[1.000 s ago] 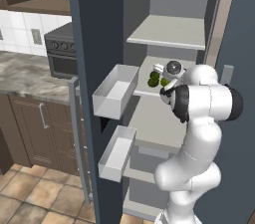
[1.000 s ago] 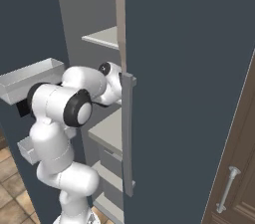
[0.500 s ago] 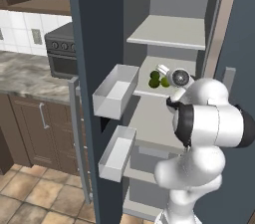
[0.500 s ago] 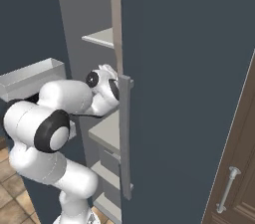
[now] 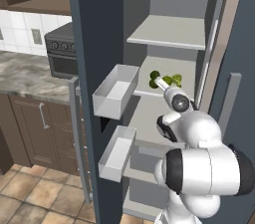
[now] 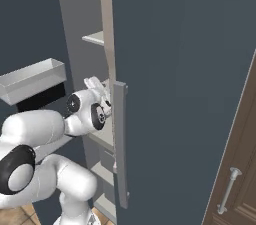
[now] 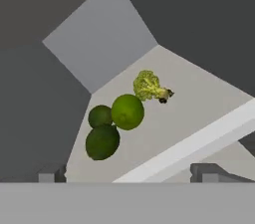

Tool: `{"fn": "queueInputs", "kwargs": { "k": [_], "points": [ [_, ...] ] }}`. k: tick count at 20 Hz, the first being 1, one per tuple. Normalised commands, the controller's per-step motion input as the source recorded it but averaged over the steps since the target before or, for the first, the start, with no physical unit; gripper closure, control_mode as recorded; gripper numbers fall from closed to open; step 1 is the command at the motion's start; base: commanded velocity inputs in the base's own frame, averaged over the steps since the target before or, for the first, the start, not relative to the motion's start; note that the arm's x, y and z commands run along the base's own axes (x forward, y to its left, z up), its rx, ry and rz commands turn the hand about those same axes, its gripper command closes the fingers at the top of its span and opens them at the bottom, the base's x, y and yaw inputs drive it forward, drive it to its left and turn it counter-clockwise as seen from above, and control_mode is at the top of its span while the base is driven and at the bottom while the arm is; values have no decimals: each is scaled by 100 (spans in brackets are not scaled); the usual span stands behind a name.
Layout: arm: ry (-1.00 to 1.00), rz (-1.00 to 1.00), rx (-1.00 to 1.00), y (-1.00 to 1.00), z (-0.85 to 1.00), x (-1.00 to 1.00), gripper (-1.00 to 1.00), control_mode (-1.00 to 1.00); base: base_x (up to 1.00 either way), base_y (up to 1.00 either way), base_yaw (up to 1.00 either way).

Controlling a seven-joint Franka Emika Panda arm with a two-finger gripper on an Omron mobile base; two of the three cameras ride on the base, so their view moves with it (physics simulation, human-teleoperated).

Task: Take the limes from the highest rack and move them to the second highest rack where the broccoli and lime are located, to maximize freezer space. Close the freezer door after rearranging.

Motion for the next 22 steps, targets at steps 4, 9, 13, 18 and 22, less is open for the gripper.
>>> {"fn": "queueInputs", "kwargs": {
  "k": [4, 9, 13, 18, 22],
  "points": [
    [0, 0, 13, 15, 49, -69, -100, -100, 0, 0, 0],
    [0, -3, 19, 0, 66, -70, -100, -100, 0, 0, 0],
    [3, -1, 19, 1, 78, -60, -100, -100, 0, 0, 0],
    [21, 1, 5, 11, 58, -72, -100, -100, 0, 0, 0],
    [35, 17, -4, 12, 36, -81, -100, -100, 0, 0, 0]
  ]
}}
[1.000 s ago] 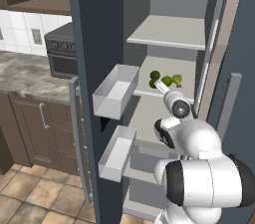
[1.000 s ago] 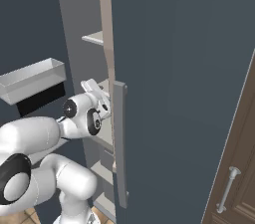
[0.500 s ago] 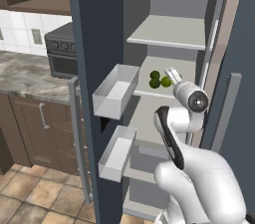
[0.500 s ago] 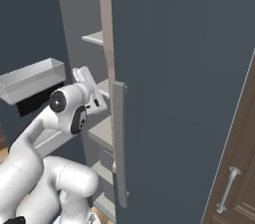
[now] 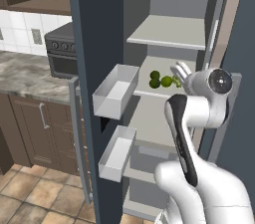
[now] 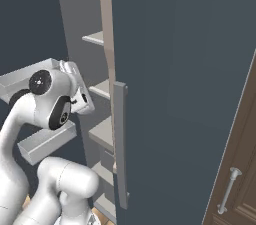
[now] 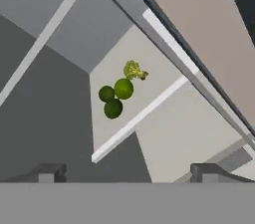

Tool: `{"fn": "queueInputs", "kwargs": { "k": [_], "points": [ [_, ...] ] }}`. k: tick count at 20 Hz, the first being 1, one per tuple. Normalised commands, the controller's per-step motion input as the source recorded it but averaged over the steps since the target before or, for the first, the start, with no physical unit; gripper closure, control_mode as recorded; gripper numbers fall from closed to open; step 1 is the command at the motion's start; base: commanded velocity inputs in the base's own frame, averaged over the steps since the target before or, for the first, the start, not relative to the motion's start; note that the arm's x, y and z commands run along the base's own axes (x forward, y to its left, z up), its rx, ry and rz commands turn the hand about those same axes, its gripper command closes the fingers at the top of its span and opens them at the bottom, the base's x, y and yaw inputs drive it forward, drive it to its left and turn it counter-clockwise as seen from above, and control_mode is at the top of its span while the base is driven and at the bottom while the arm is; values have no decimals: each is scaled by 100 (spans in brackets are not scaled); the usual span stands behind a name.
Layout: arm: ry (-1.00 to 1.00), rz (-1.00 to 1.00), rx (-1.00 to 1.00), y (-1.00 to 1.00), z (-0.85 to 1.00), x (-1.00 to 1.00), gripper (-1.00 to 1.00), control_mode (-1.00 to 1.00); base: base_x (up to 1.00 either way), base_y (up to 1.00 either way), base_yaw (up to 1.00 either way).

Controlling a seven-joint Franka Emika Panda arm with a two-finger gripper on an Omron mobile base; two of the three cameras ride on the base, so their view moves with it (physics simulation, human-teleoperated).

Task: Take the limes from the highest rack and move them to the second highest rack where the broccoli and lime are located, to maximize freezer space. Close the freezer door after rearranging.

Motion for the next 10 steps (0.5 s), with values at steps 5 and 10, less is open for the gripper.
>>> {"fn": "queueInputs", "kwargs": {
  "k": [5, 10],
  "points": [
    [34, 31, -26, 20, 8, -86, -100, -100, 0, 0, 0],
    [26, 33, -49, 44, -13, -69, -100, -100, 0, 0, 0]
  ]
}}
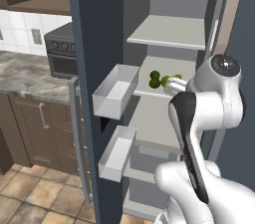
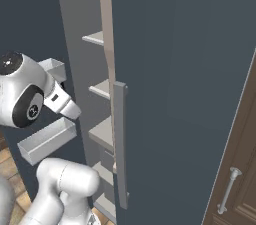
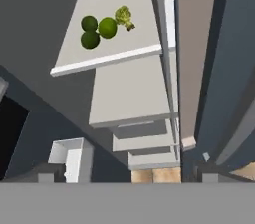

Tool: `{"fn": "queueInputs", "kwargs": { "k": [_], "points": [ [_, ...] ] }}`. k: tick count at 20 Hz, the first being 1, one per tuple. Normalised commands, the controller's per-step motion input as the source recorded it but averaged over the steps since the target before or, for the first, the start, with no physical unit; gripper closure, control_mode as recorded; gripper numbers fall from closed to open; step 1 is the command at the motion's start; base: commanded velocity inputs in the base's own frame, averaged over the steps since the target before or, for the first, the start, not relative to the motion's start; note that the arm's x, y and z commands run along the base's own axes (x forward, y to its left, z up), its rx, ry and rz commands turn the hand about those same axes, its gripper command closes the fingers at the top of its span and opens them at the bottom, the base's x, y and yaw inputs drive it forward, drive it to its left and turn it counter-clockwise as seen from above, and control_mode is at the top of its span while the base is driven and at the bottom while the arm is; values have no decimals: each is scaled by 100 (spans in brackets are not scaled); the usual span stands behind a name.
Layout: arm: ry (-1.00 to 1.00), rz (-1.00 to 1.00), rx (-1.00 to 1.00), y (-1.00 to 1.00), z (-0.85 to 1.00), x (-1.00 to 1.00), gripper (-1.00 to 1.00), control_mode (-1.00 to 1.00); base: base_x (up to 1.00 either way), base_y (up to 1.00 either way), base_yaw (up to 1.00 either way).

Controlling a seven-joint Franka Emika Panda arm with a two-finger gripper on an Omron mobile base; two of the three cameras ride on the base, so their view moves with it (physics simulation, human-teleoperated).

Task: Take the limes from the highest rack and move them to the second highest rack where the broccoli and lime are located, to maximize freezer space. Close the freezer door after rearranging.

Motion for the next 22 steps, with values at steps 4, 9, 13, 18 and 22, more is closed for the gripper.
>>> {"fn": "queueInputs", "kwargs": {
  "k": [4, 9, 13, 18, 22],
  "points": [
    [9, 4, -16, 14, -43, -33, -100, -100, 0, 0, 0],
    [0, 30, 0, -5, -21, -23, -100, 100, -7, -7, 36],
    [0, 0, 0, 0, 0, 0, -100, 100, 7, -11, 99],
    [0, 0, 0, 0, 0, 0, -100, 100, -1, -27, 85],
    [0, 0, 0, 0, 0, 0, -100, 100, -59, -22, 48]
  ]
}}
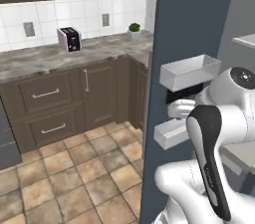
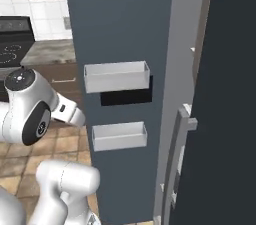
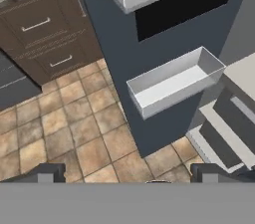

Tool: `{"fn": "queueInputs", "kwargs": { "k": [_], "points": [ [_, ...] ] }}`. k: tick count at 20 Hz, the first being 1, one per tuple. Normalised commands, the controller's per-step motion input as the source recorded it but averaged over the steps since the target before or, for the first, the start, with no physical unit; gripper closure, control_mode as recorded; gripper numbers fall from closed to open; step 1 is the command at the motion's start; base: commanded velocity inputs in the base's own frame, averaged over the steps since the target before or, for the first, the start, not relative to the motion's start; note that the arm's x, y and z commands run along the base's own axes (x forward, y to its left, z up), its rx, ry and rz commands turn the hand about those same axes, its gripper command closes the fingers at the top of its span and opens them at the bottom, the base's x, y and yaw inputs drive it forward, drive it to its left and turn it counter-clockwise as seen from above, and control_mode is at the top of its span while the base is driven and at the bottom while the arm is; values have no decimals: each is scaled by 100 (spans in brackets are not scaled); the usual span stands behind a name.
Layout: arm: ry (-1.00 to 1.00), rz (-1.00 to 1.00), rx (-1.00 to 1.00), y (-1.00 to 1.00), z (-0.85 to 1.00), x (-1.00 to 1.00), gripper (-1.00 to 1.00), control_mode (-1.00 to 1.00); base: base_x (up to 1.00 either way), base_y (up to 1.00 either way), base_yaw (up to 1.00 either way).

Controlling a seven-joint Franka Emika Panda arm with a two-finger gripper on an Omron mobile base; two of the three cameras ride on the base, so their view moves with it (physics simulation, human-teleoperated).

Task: Take the limes from the highest rack and move them to the second highest rack where the broccoli and lime are located, to maximize freezer space. Close the freezer door after rearranging.

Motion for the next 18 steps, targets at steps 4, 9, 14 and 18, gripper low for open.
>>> {"fn": "queueInputs", "kwargs": {
  "k": [4, 9, 14, 18],
  "points": [
    [0, 0, 0, 0, 0, 0, -100, 100, -32, 30, 17],
    [0, 0, 0, 0, 0, 0, -100, 100, 15, 7, 32],
    [0, 0, 0, 0, 0, 0, -100, 100, 7, 28, 34],
    [0, 0, 0, 0, 0, 0, -100, 100, 4, 99, 2]
  ]
}}
